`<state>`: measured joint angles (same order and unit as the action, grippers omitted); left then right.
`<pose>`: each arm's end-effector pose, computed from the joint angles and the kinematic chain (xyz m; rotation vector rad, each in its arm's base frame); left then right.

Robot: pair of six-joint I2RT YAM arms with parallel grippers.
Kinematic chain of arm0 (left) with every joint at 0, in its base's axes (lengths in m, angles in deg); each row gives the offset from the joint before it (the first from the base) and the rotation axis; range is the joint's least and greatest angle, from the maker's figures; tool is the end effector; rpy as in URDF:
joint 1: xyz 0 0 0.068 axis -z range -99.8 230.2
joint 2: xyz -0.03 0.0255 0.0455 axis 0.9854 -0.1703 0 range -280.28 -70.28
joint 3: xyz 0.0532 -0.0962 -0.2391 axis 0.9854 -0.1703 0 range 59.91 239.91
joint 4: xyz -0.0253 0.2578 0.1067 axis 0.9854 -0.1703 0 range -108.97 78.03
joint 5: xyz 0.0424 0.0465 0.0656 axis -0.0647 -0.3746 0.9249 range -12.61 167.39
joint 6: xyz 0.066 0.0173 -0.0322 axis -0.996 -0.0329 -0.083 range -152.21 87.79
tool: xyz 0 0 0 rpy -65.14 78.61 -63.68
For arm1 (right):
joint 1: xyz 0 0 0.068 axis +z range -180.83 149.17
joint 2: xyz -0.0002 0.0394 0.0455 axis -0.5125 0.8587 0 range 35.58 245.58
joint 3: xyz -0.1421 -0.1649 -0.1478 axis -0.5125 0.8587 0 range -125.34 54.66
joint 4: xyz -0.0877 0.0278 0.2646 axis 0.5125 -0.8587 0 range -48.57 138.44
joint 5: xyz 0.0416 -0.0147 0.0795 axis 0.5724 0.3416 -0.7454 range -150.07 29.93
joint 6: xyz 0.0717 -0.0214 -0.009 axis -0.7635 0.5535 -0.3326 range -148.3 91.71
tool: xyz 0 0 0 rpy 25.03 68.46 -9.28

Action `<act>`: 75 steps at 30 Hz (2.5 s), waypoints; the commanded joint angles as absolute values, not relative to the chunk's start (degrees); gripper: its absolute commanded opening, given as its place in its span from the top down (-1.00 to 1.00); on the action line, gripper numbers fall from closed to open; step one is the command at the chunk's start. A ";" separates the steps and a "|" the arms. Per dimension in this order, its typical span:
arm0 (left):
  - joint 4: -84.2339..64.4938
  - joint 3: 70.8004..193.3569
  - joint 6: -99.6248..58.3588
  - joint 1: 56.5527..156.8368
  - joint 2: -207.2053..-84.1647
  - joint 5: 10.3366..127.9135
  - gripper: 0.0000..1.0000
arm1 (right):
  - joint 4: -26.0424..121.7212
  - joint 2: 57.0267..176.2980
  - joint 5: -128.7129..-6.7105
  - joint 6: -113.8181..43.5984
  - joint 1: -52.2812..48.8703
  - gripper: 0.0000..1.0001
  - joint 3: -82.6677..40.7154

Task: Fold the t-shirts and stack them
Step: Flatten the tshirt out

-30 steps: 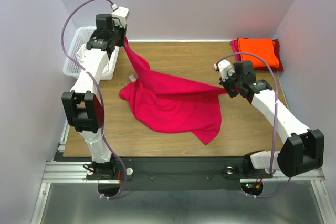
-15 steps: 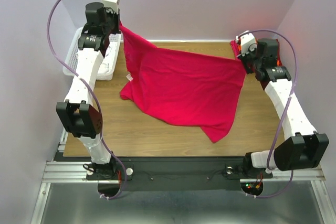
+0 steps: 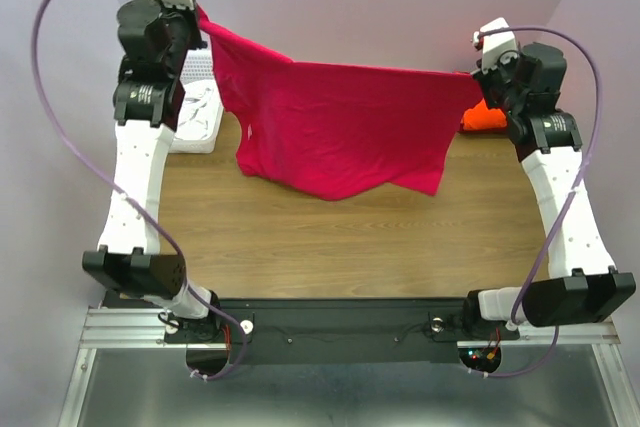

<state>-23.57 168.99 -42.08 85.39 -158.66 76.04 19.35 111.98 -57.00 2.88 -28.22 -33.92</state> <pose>0.3736 -0.0354 0.5389 0.2043 1.3973 0.0510 0.3379 0.0120 0.4349 -0.5116 1.8133 -0.3932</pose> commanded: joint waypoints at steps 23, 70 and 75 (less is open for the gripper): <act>-8.28 165.20 -40.91 85.21 -135.13 80.03 1.00 | 24.08 104.66 -54.36 6.51 -28.99 0.99 -50.81; 33.91 123.20 -44.78 81.43 -158.96 63.76 1.00 | 64.17 131.74 -69.56 9.49 -30.57 0.99 -25.77; 24.36 123.27 -48.55 81.08 -157.73 63.06 1.00 | 62.50 129.98 -70.35 11.87 -30.57 0.99 -20.32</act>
